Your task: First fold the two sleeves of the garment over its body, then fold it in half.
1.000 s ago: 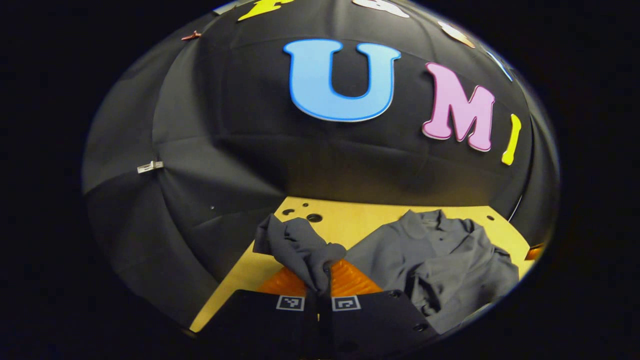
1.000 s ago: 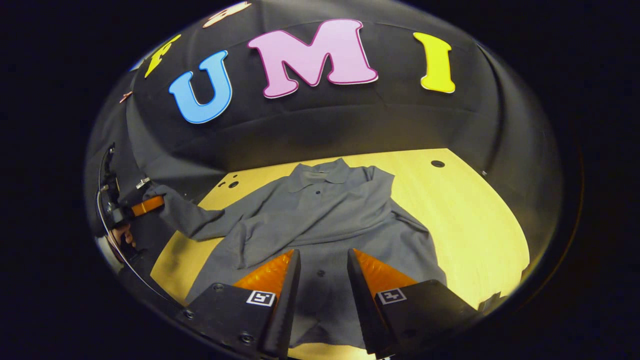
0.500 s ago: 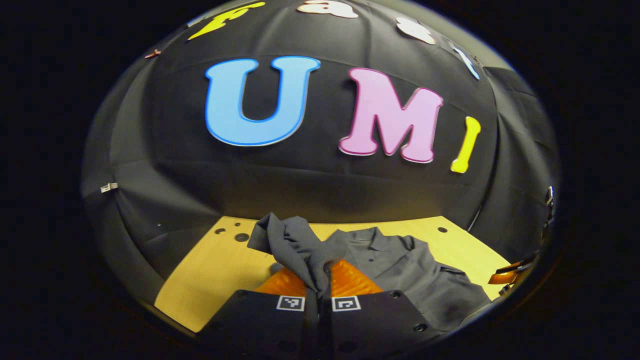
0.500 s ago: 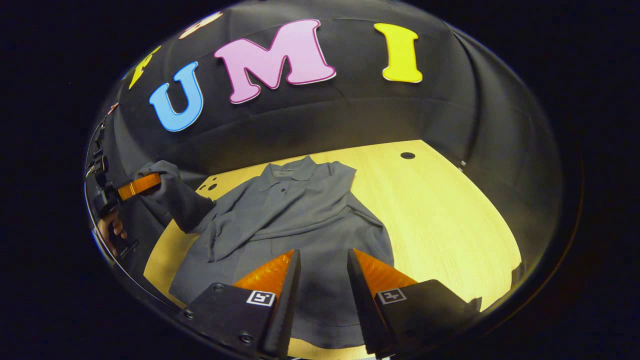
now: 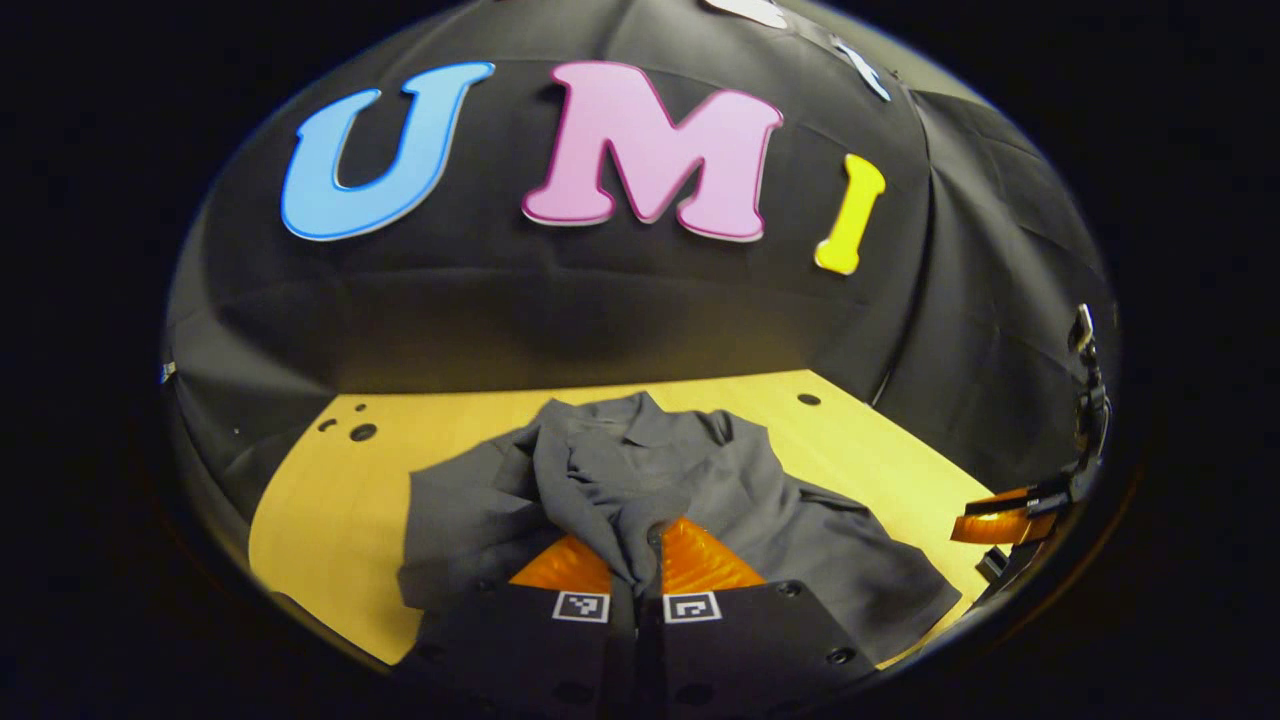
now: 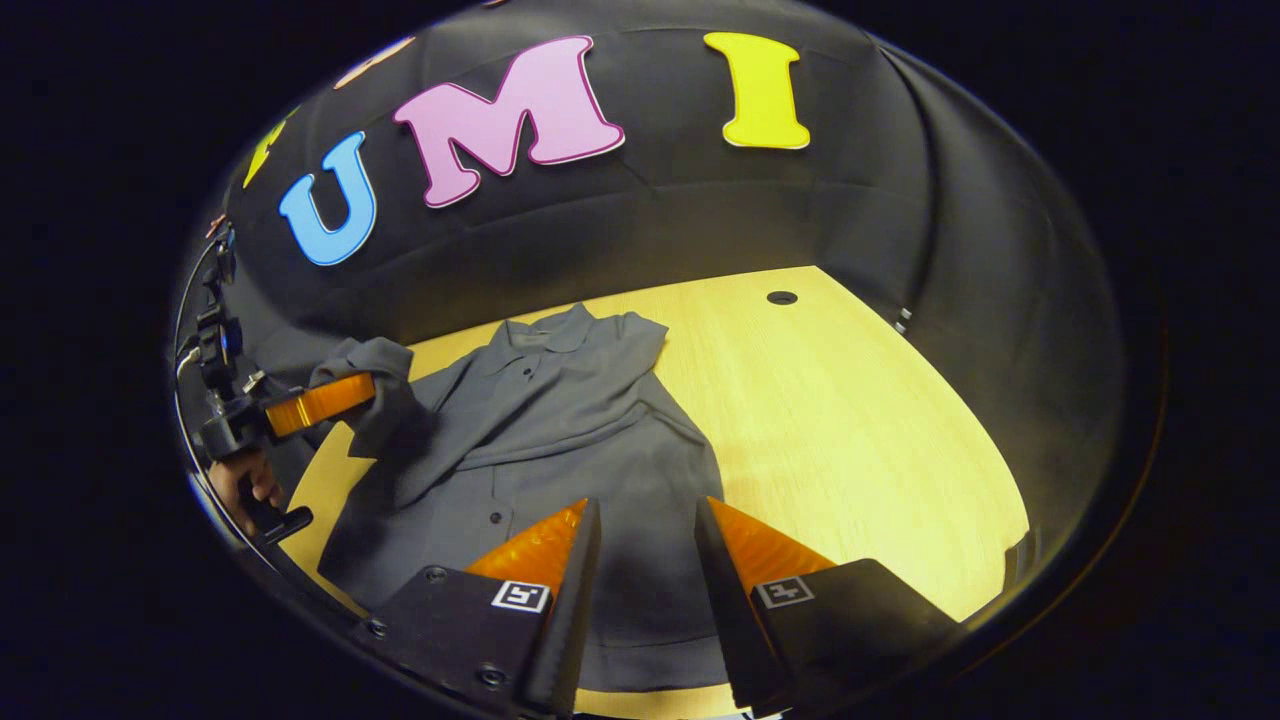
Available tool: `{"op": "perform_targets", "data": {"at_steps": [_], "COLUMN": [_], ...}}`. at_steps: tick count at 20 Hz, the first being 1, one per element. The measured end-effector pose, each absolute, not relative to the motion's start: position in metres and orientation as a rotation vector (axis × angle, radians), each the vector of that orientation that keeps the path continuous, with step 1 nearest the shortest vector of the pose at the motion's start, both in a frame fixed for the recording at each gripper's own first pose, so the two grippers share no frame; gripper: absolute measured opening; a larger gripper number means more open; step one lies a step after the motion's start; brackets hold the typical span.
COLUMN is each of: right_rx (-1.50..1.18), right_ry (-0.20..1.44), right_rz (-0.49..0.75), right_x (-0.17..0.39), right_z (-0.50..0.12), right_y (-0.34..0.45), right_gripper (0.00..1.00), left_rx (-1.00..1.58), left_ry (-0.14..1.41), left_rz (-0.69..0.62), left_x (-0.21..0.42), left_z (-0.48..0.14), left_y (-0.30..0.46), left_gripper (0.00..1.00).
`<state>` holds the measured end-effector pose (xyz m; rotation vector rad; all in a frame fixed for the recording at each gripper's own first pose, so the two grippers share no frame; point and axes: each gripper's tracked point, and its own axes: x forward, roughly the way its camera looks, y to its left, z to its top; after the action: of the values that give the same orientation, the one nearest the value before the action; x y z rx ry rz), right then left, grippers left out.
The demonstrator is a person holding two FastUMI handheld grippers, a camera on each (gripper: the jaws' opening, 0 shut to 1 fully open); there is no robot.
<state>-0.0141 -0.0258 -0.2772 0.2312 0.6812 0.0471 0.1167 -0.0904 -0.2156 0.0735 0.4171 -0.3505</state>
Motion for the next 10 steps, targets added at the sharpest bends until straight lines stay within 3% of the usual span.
{"op": "perform_targets", "data": {"at_steps": [10], "right_rx": [0.221], "right_ry": [0.729], "right_rz": [0.078], "right_x": [-0.01], "right_z": [-0.298], "right_y": [-0.057], "right_gripper": [0.6], "left_rx": [0.135], "left_ry": [0.594], "left_rz": [-0.458], "left_x": [0.098], "left_z": [-0.318], "left_y": [-0.158], "left_gripper": [0.07]}}
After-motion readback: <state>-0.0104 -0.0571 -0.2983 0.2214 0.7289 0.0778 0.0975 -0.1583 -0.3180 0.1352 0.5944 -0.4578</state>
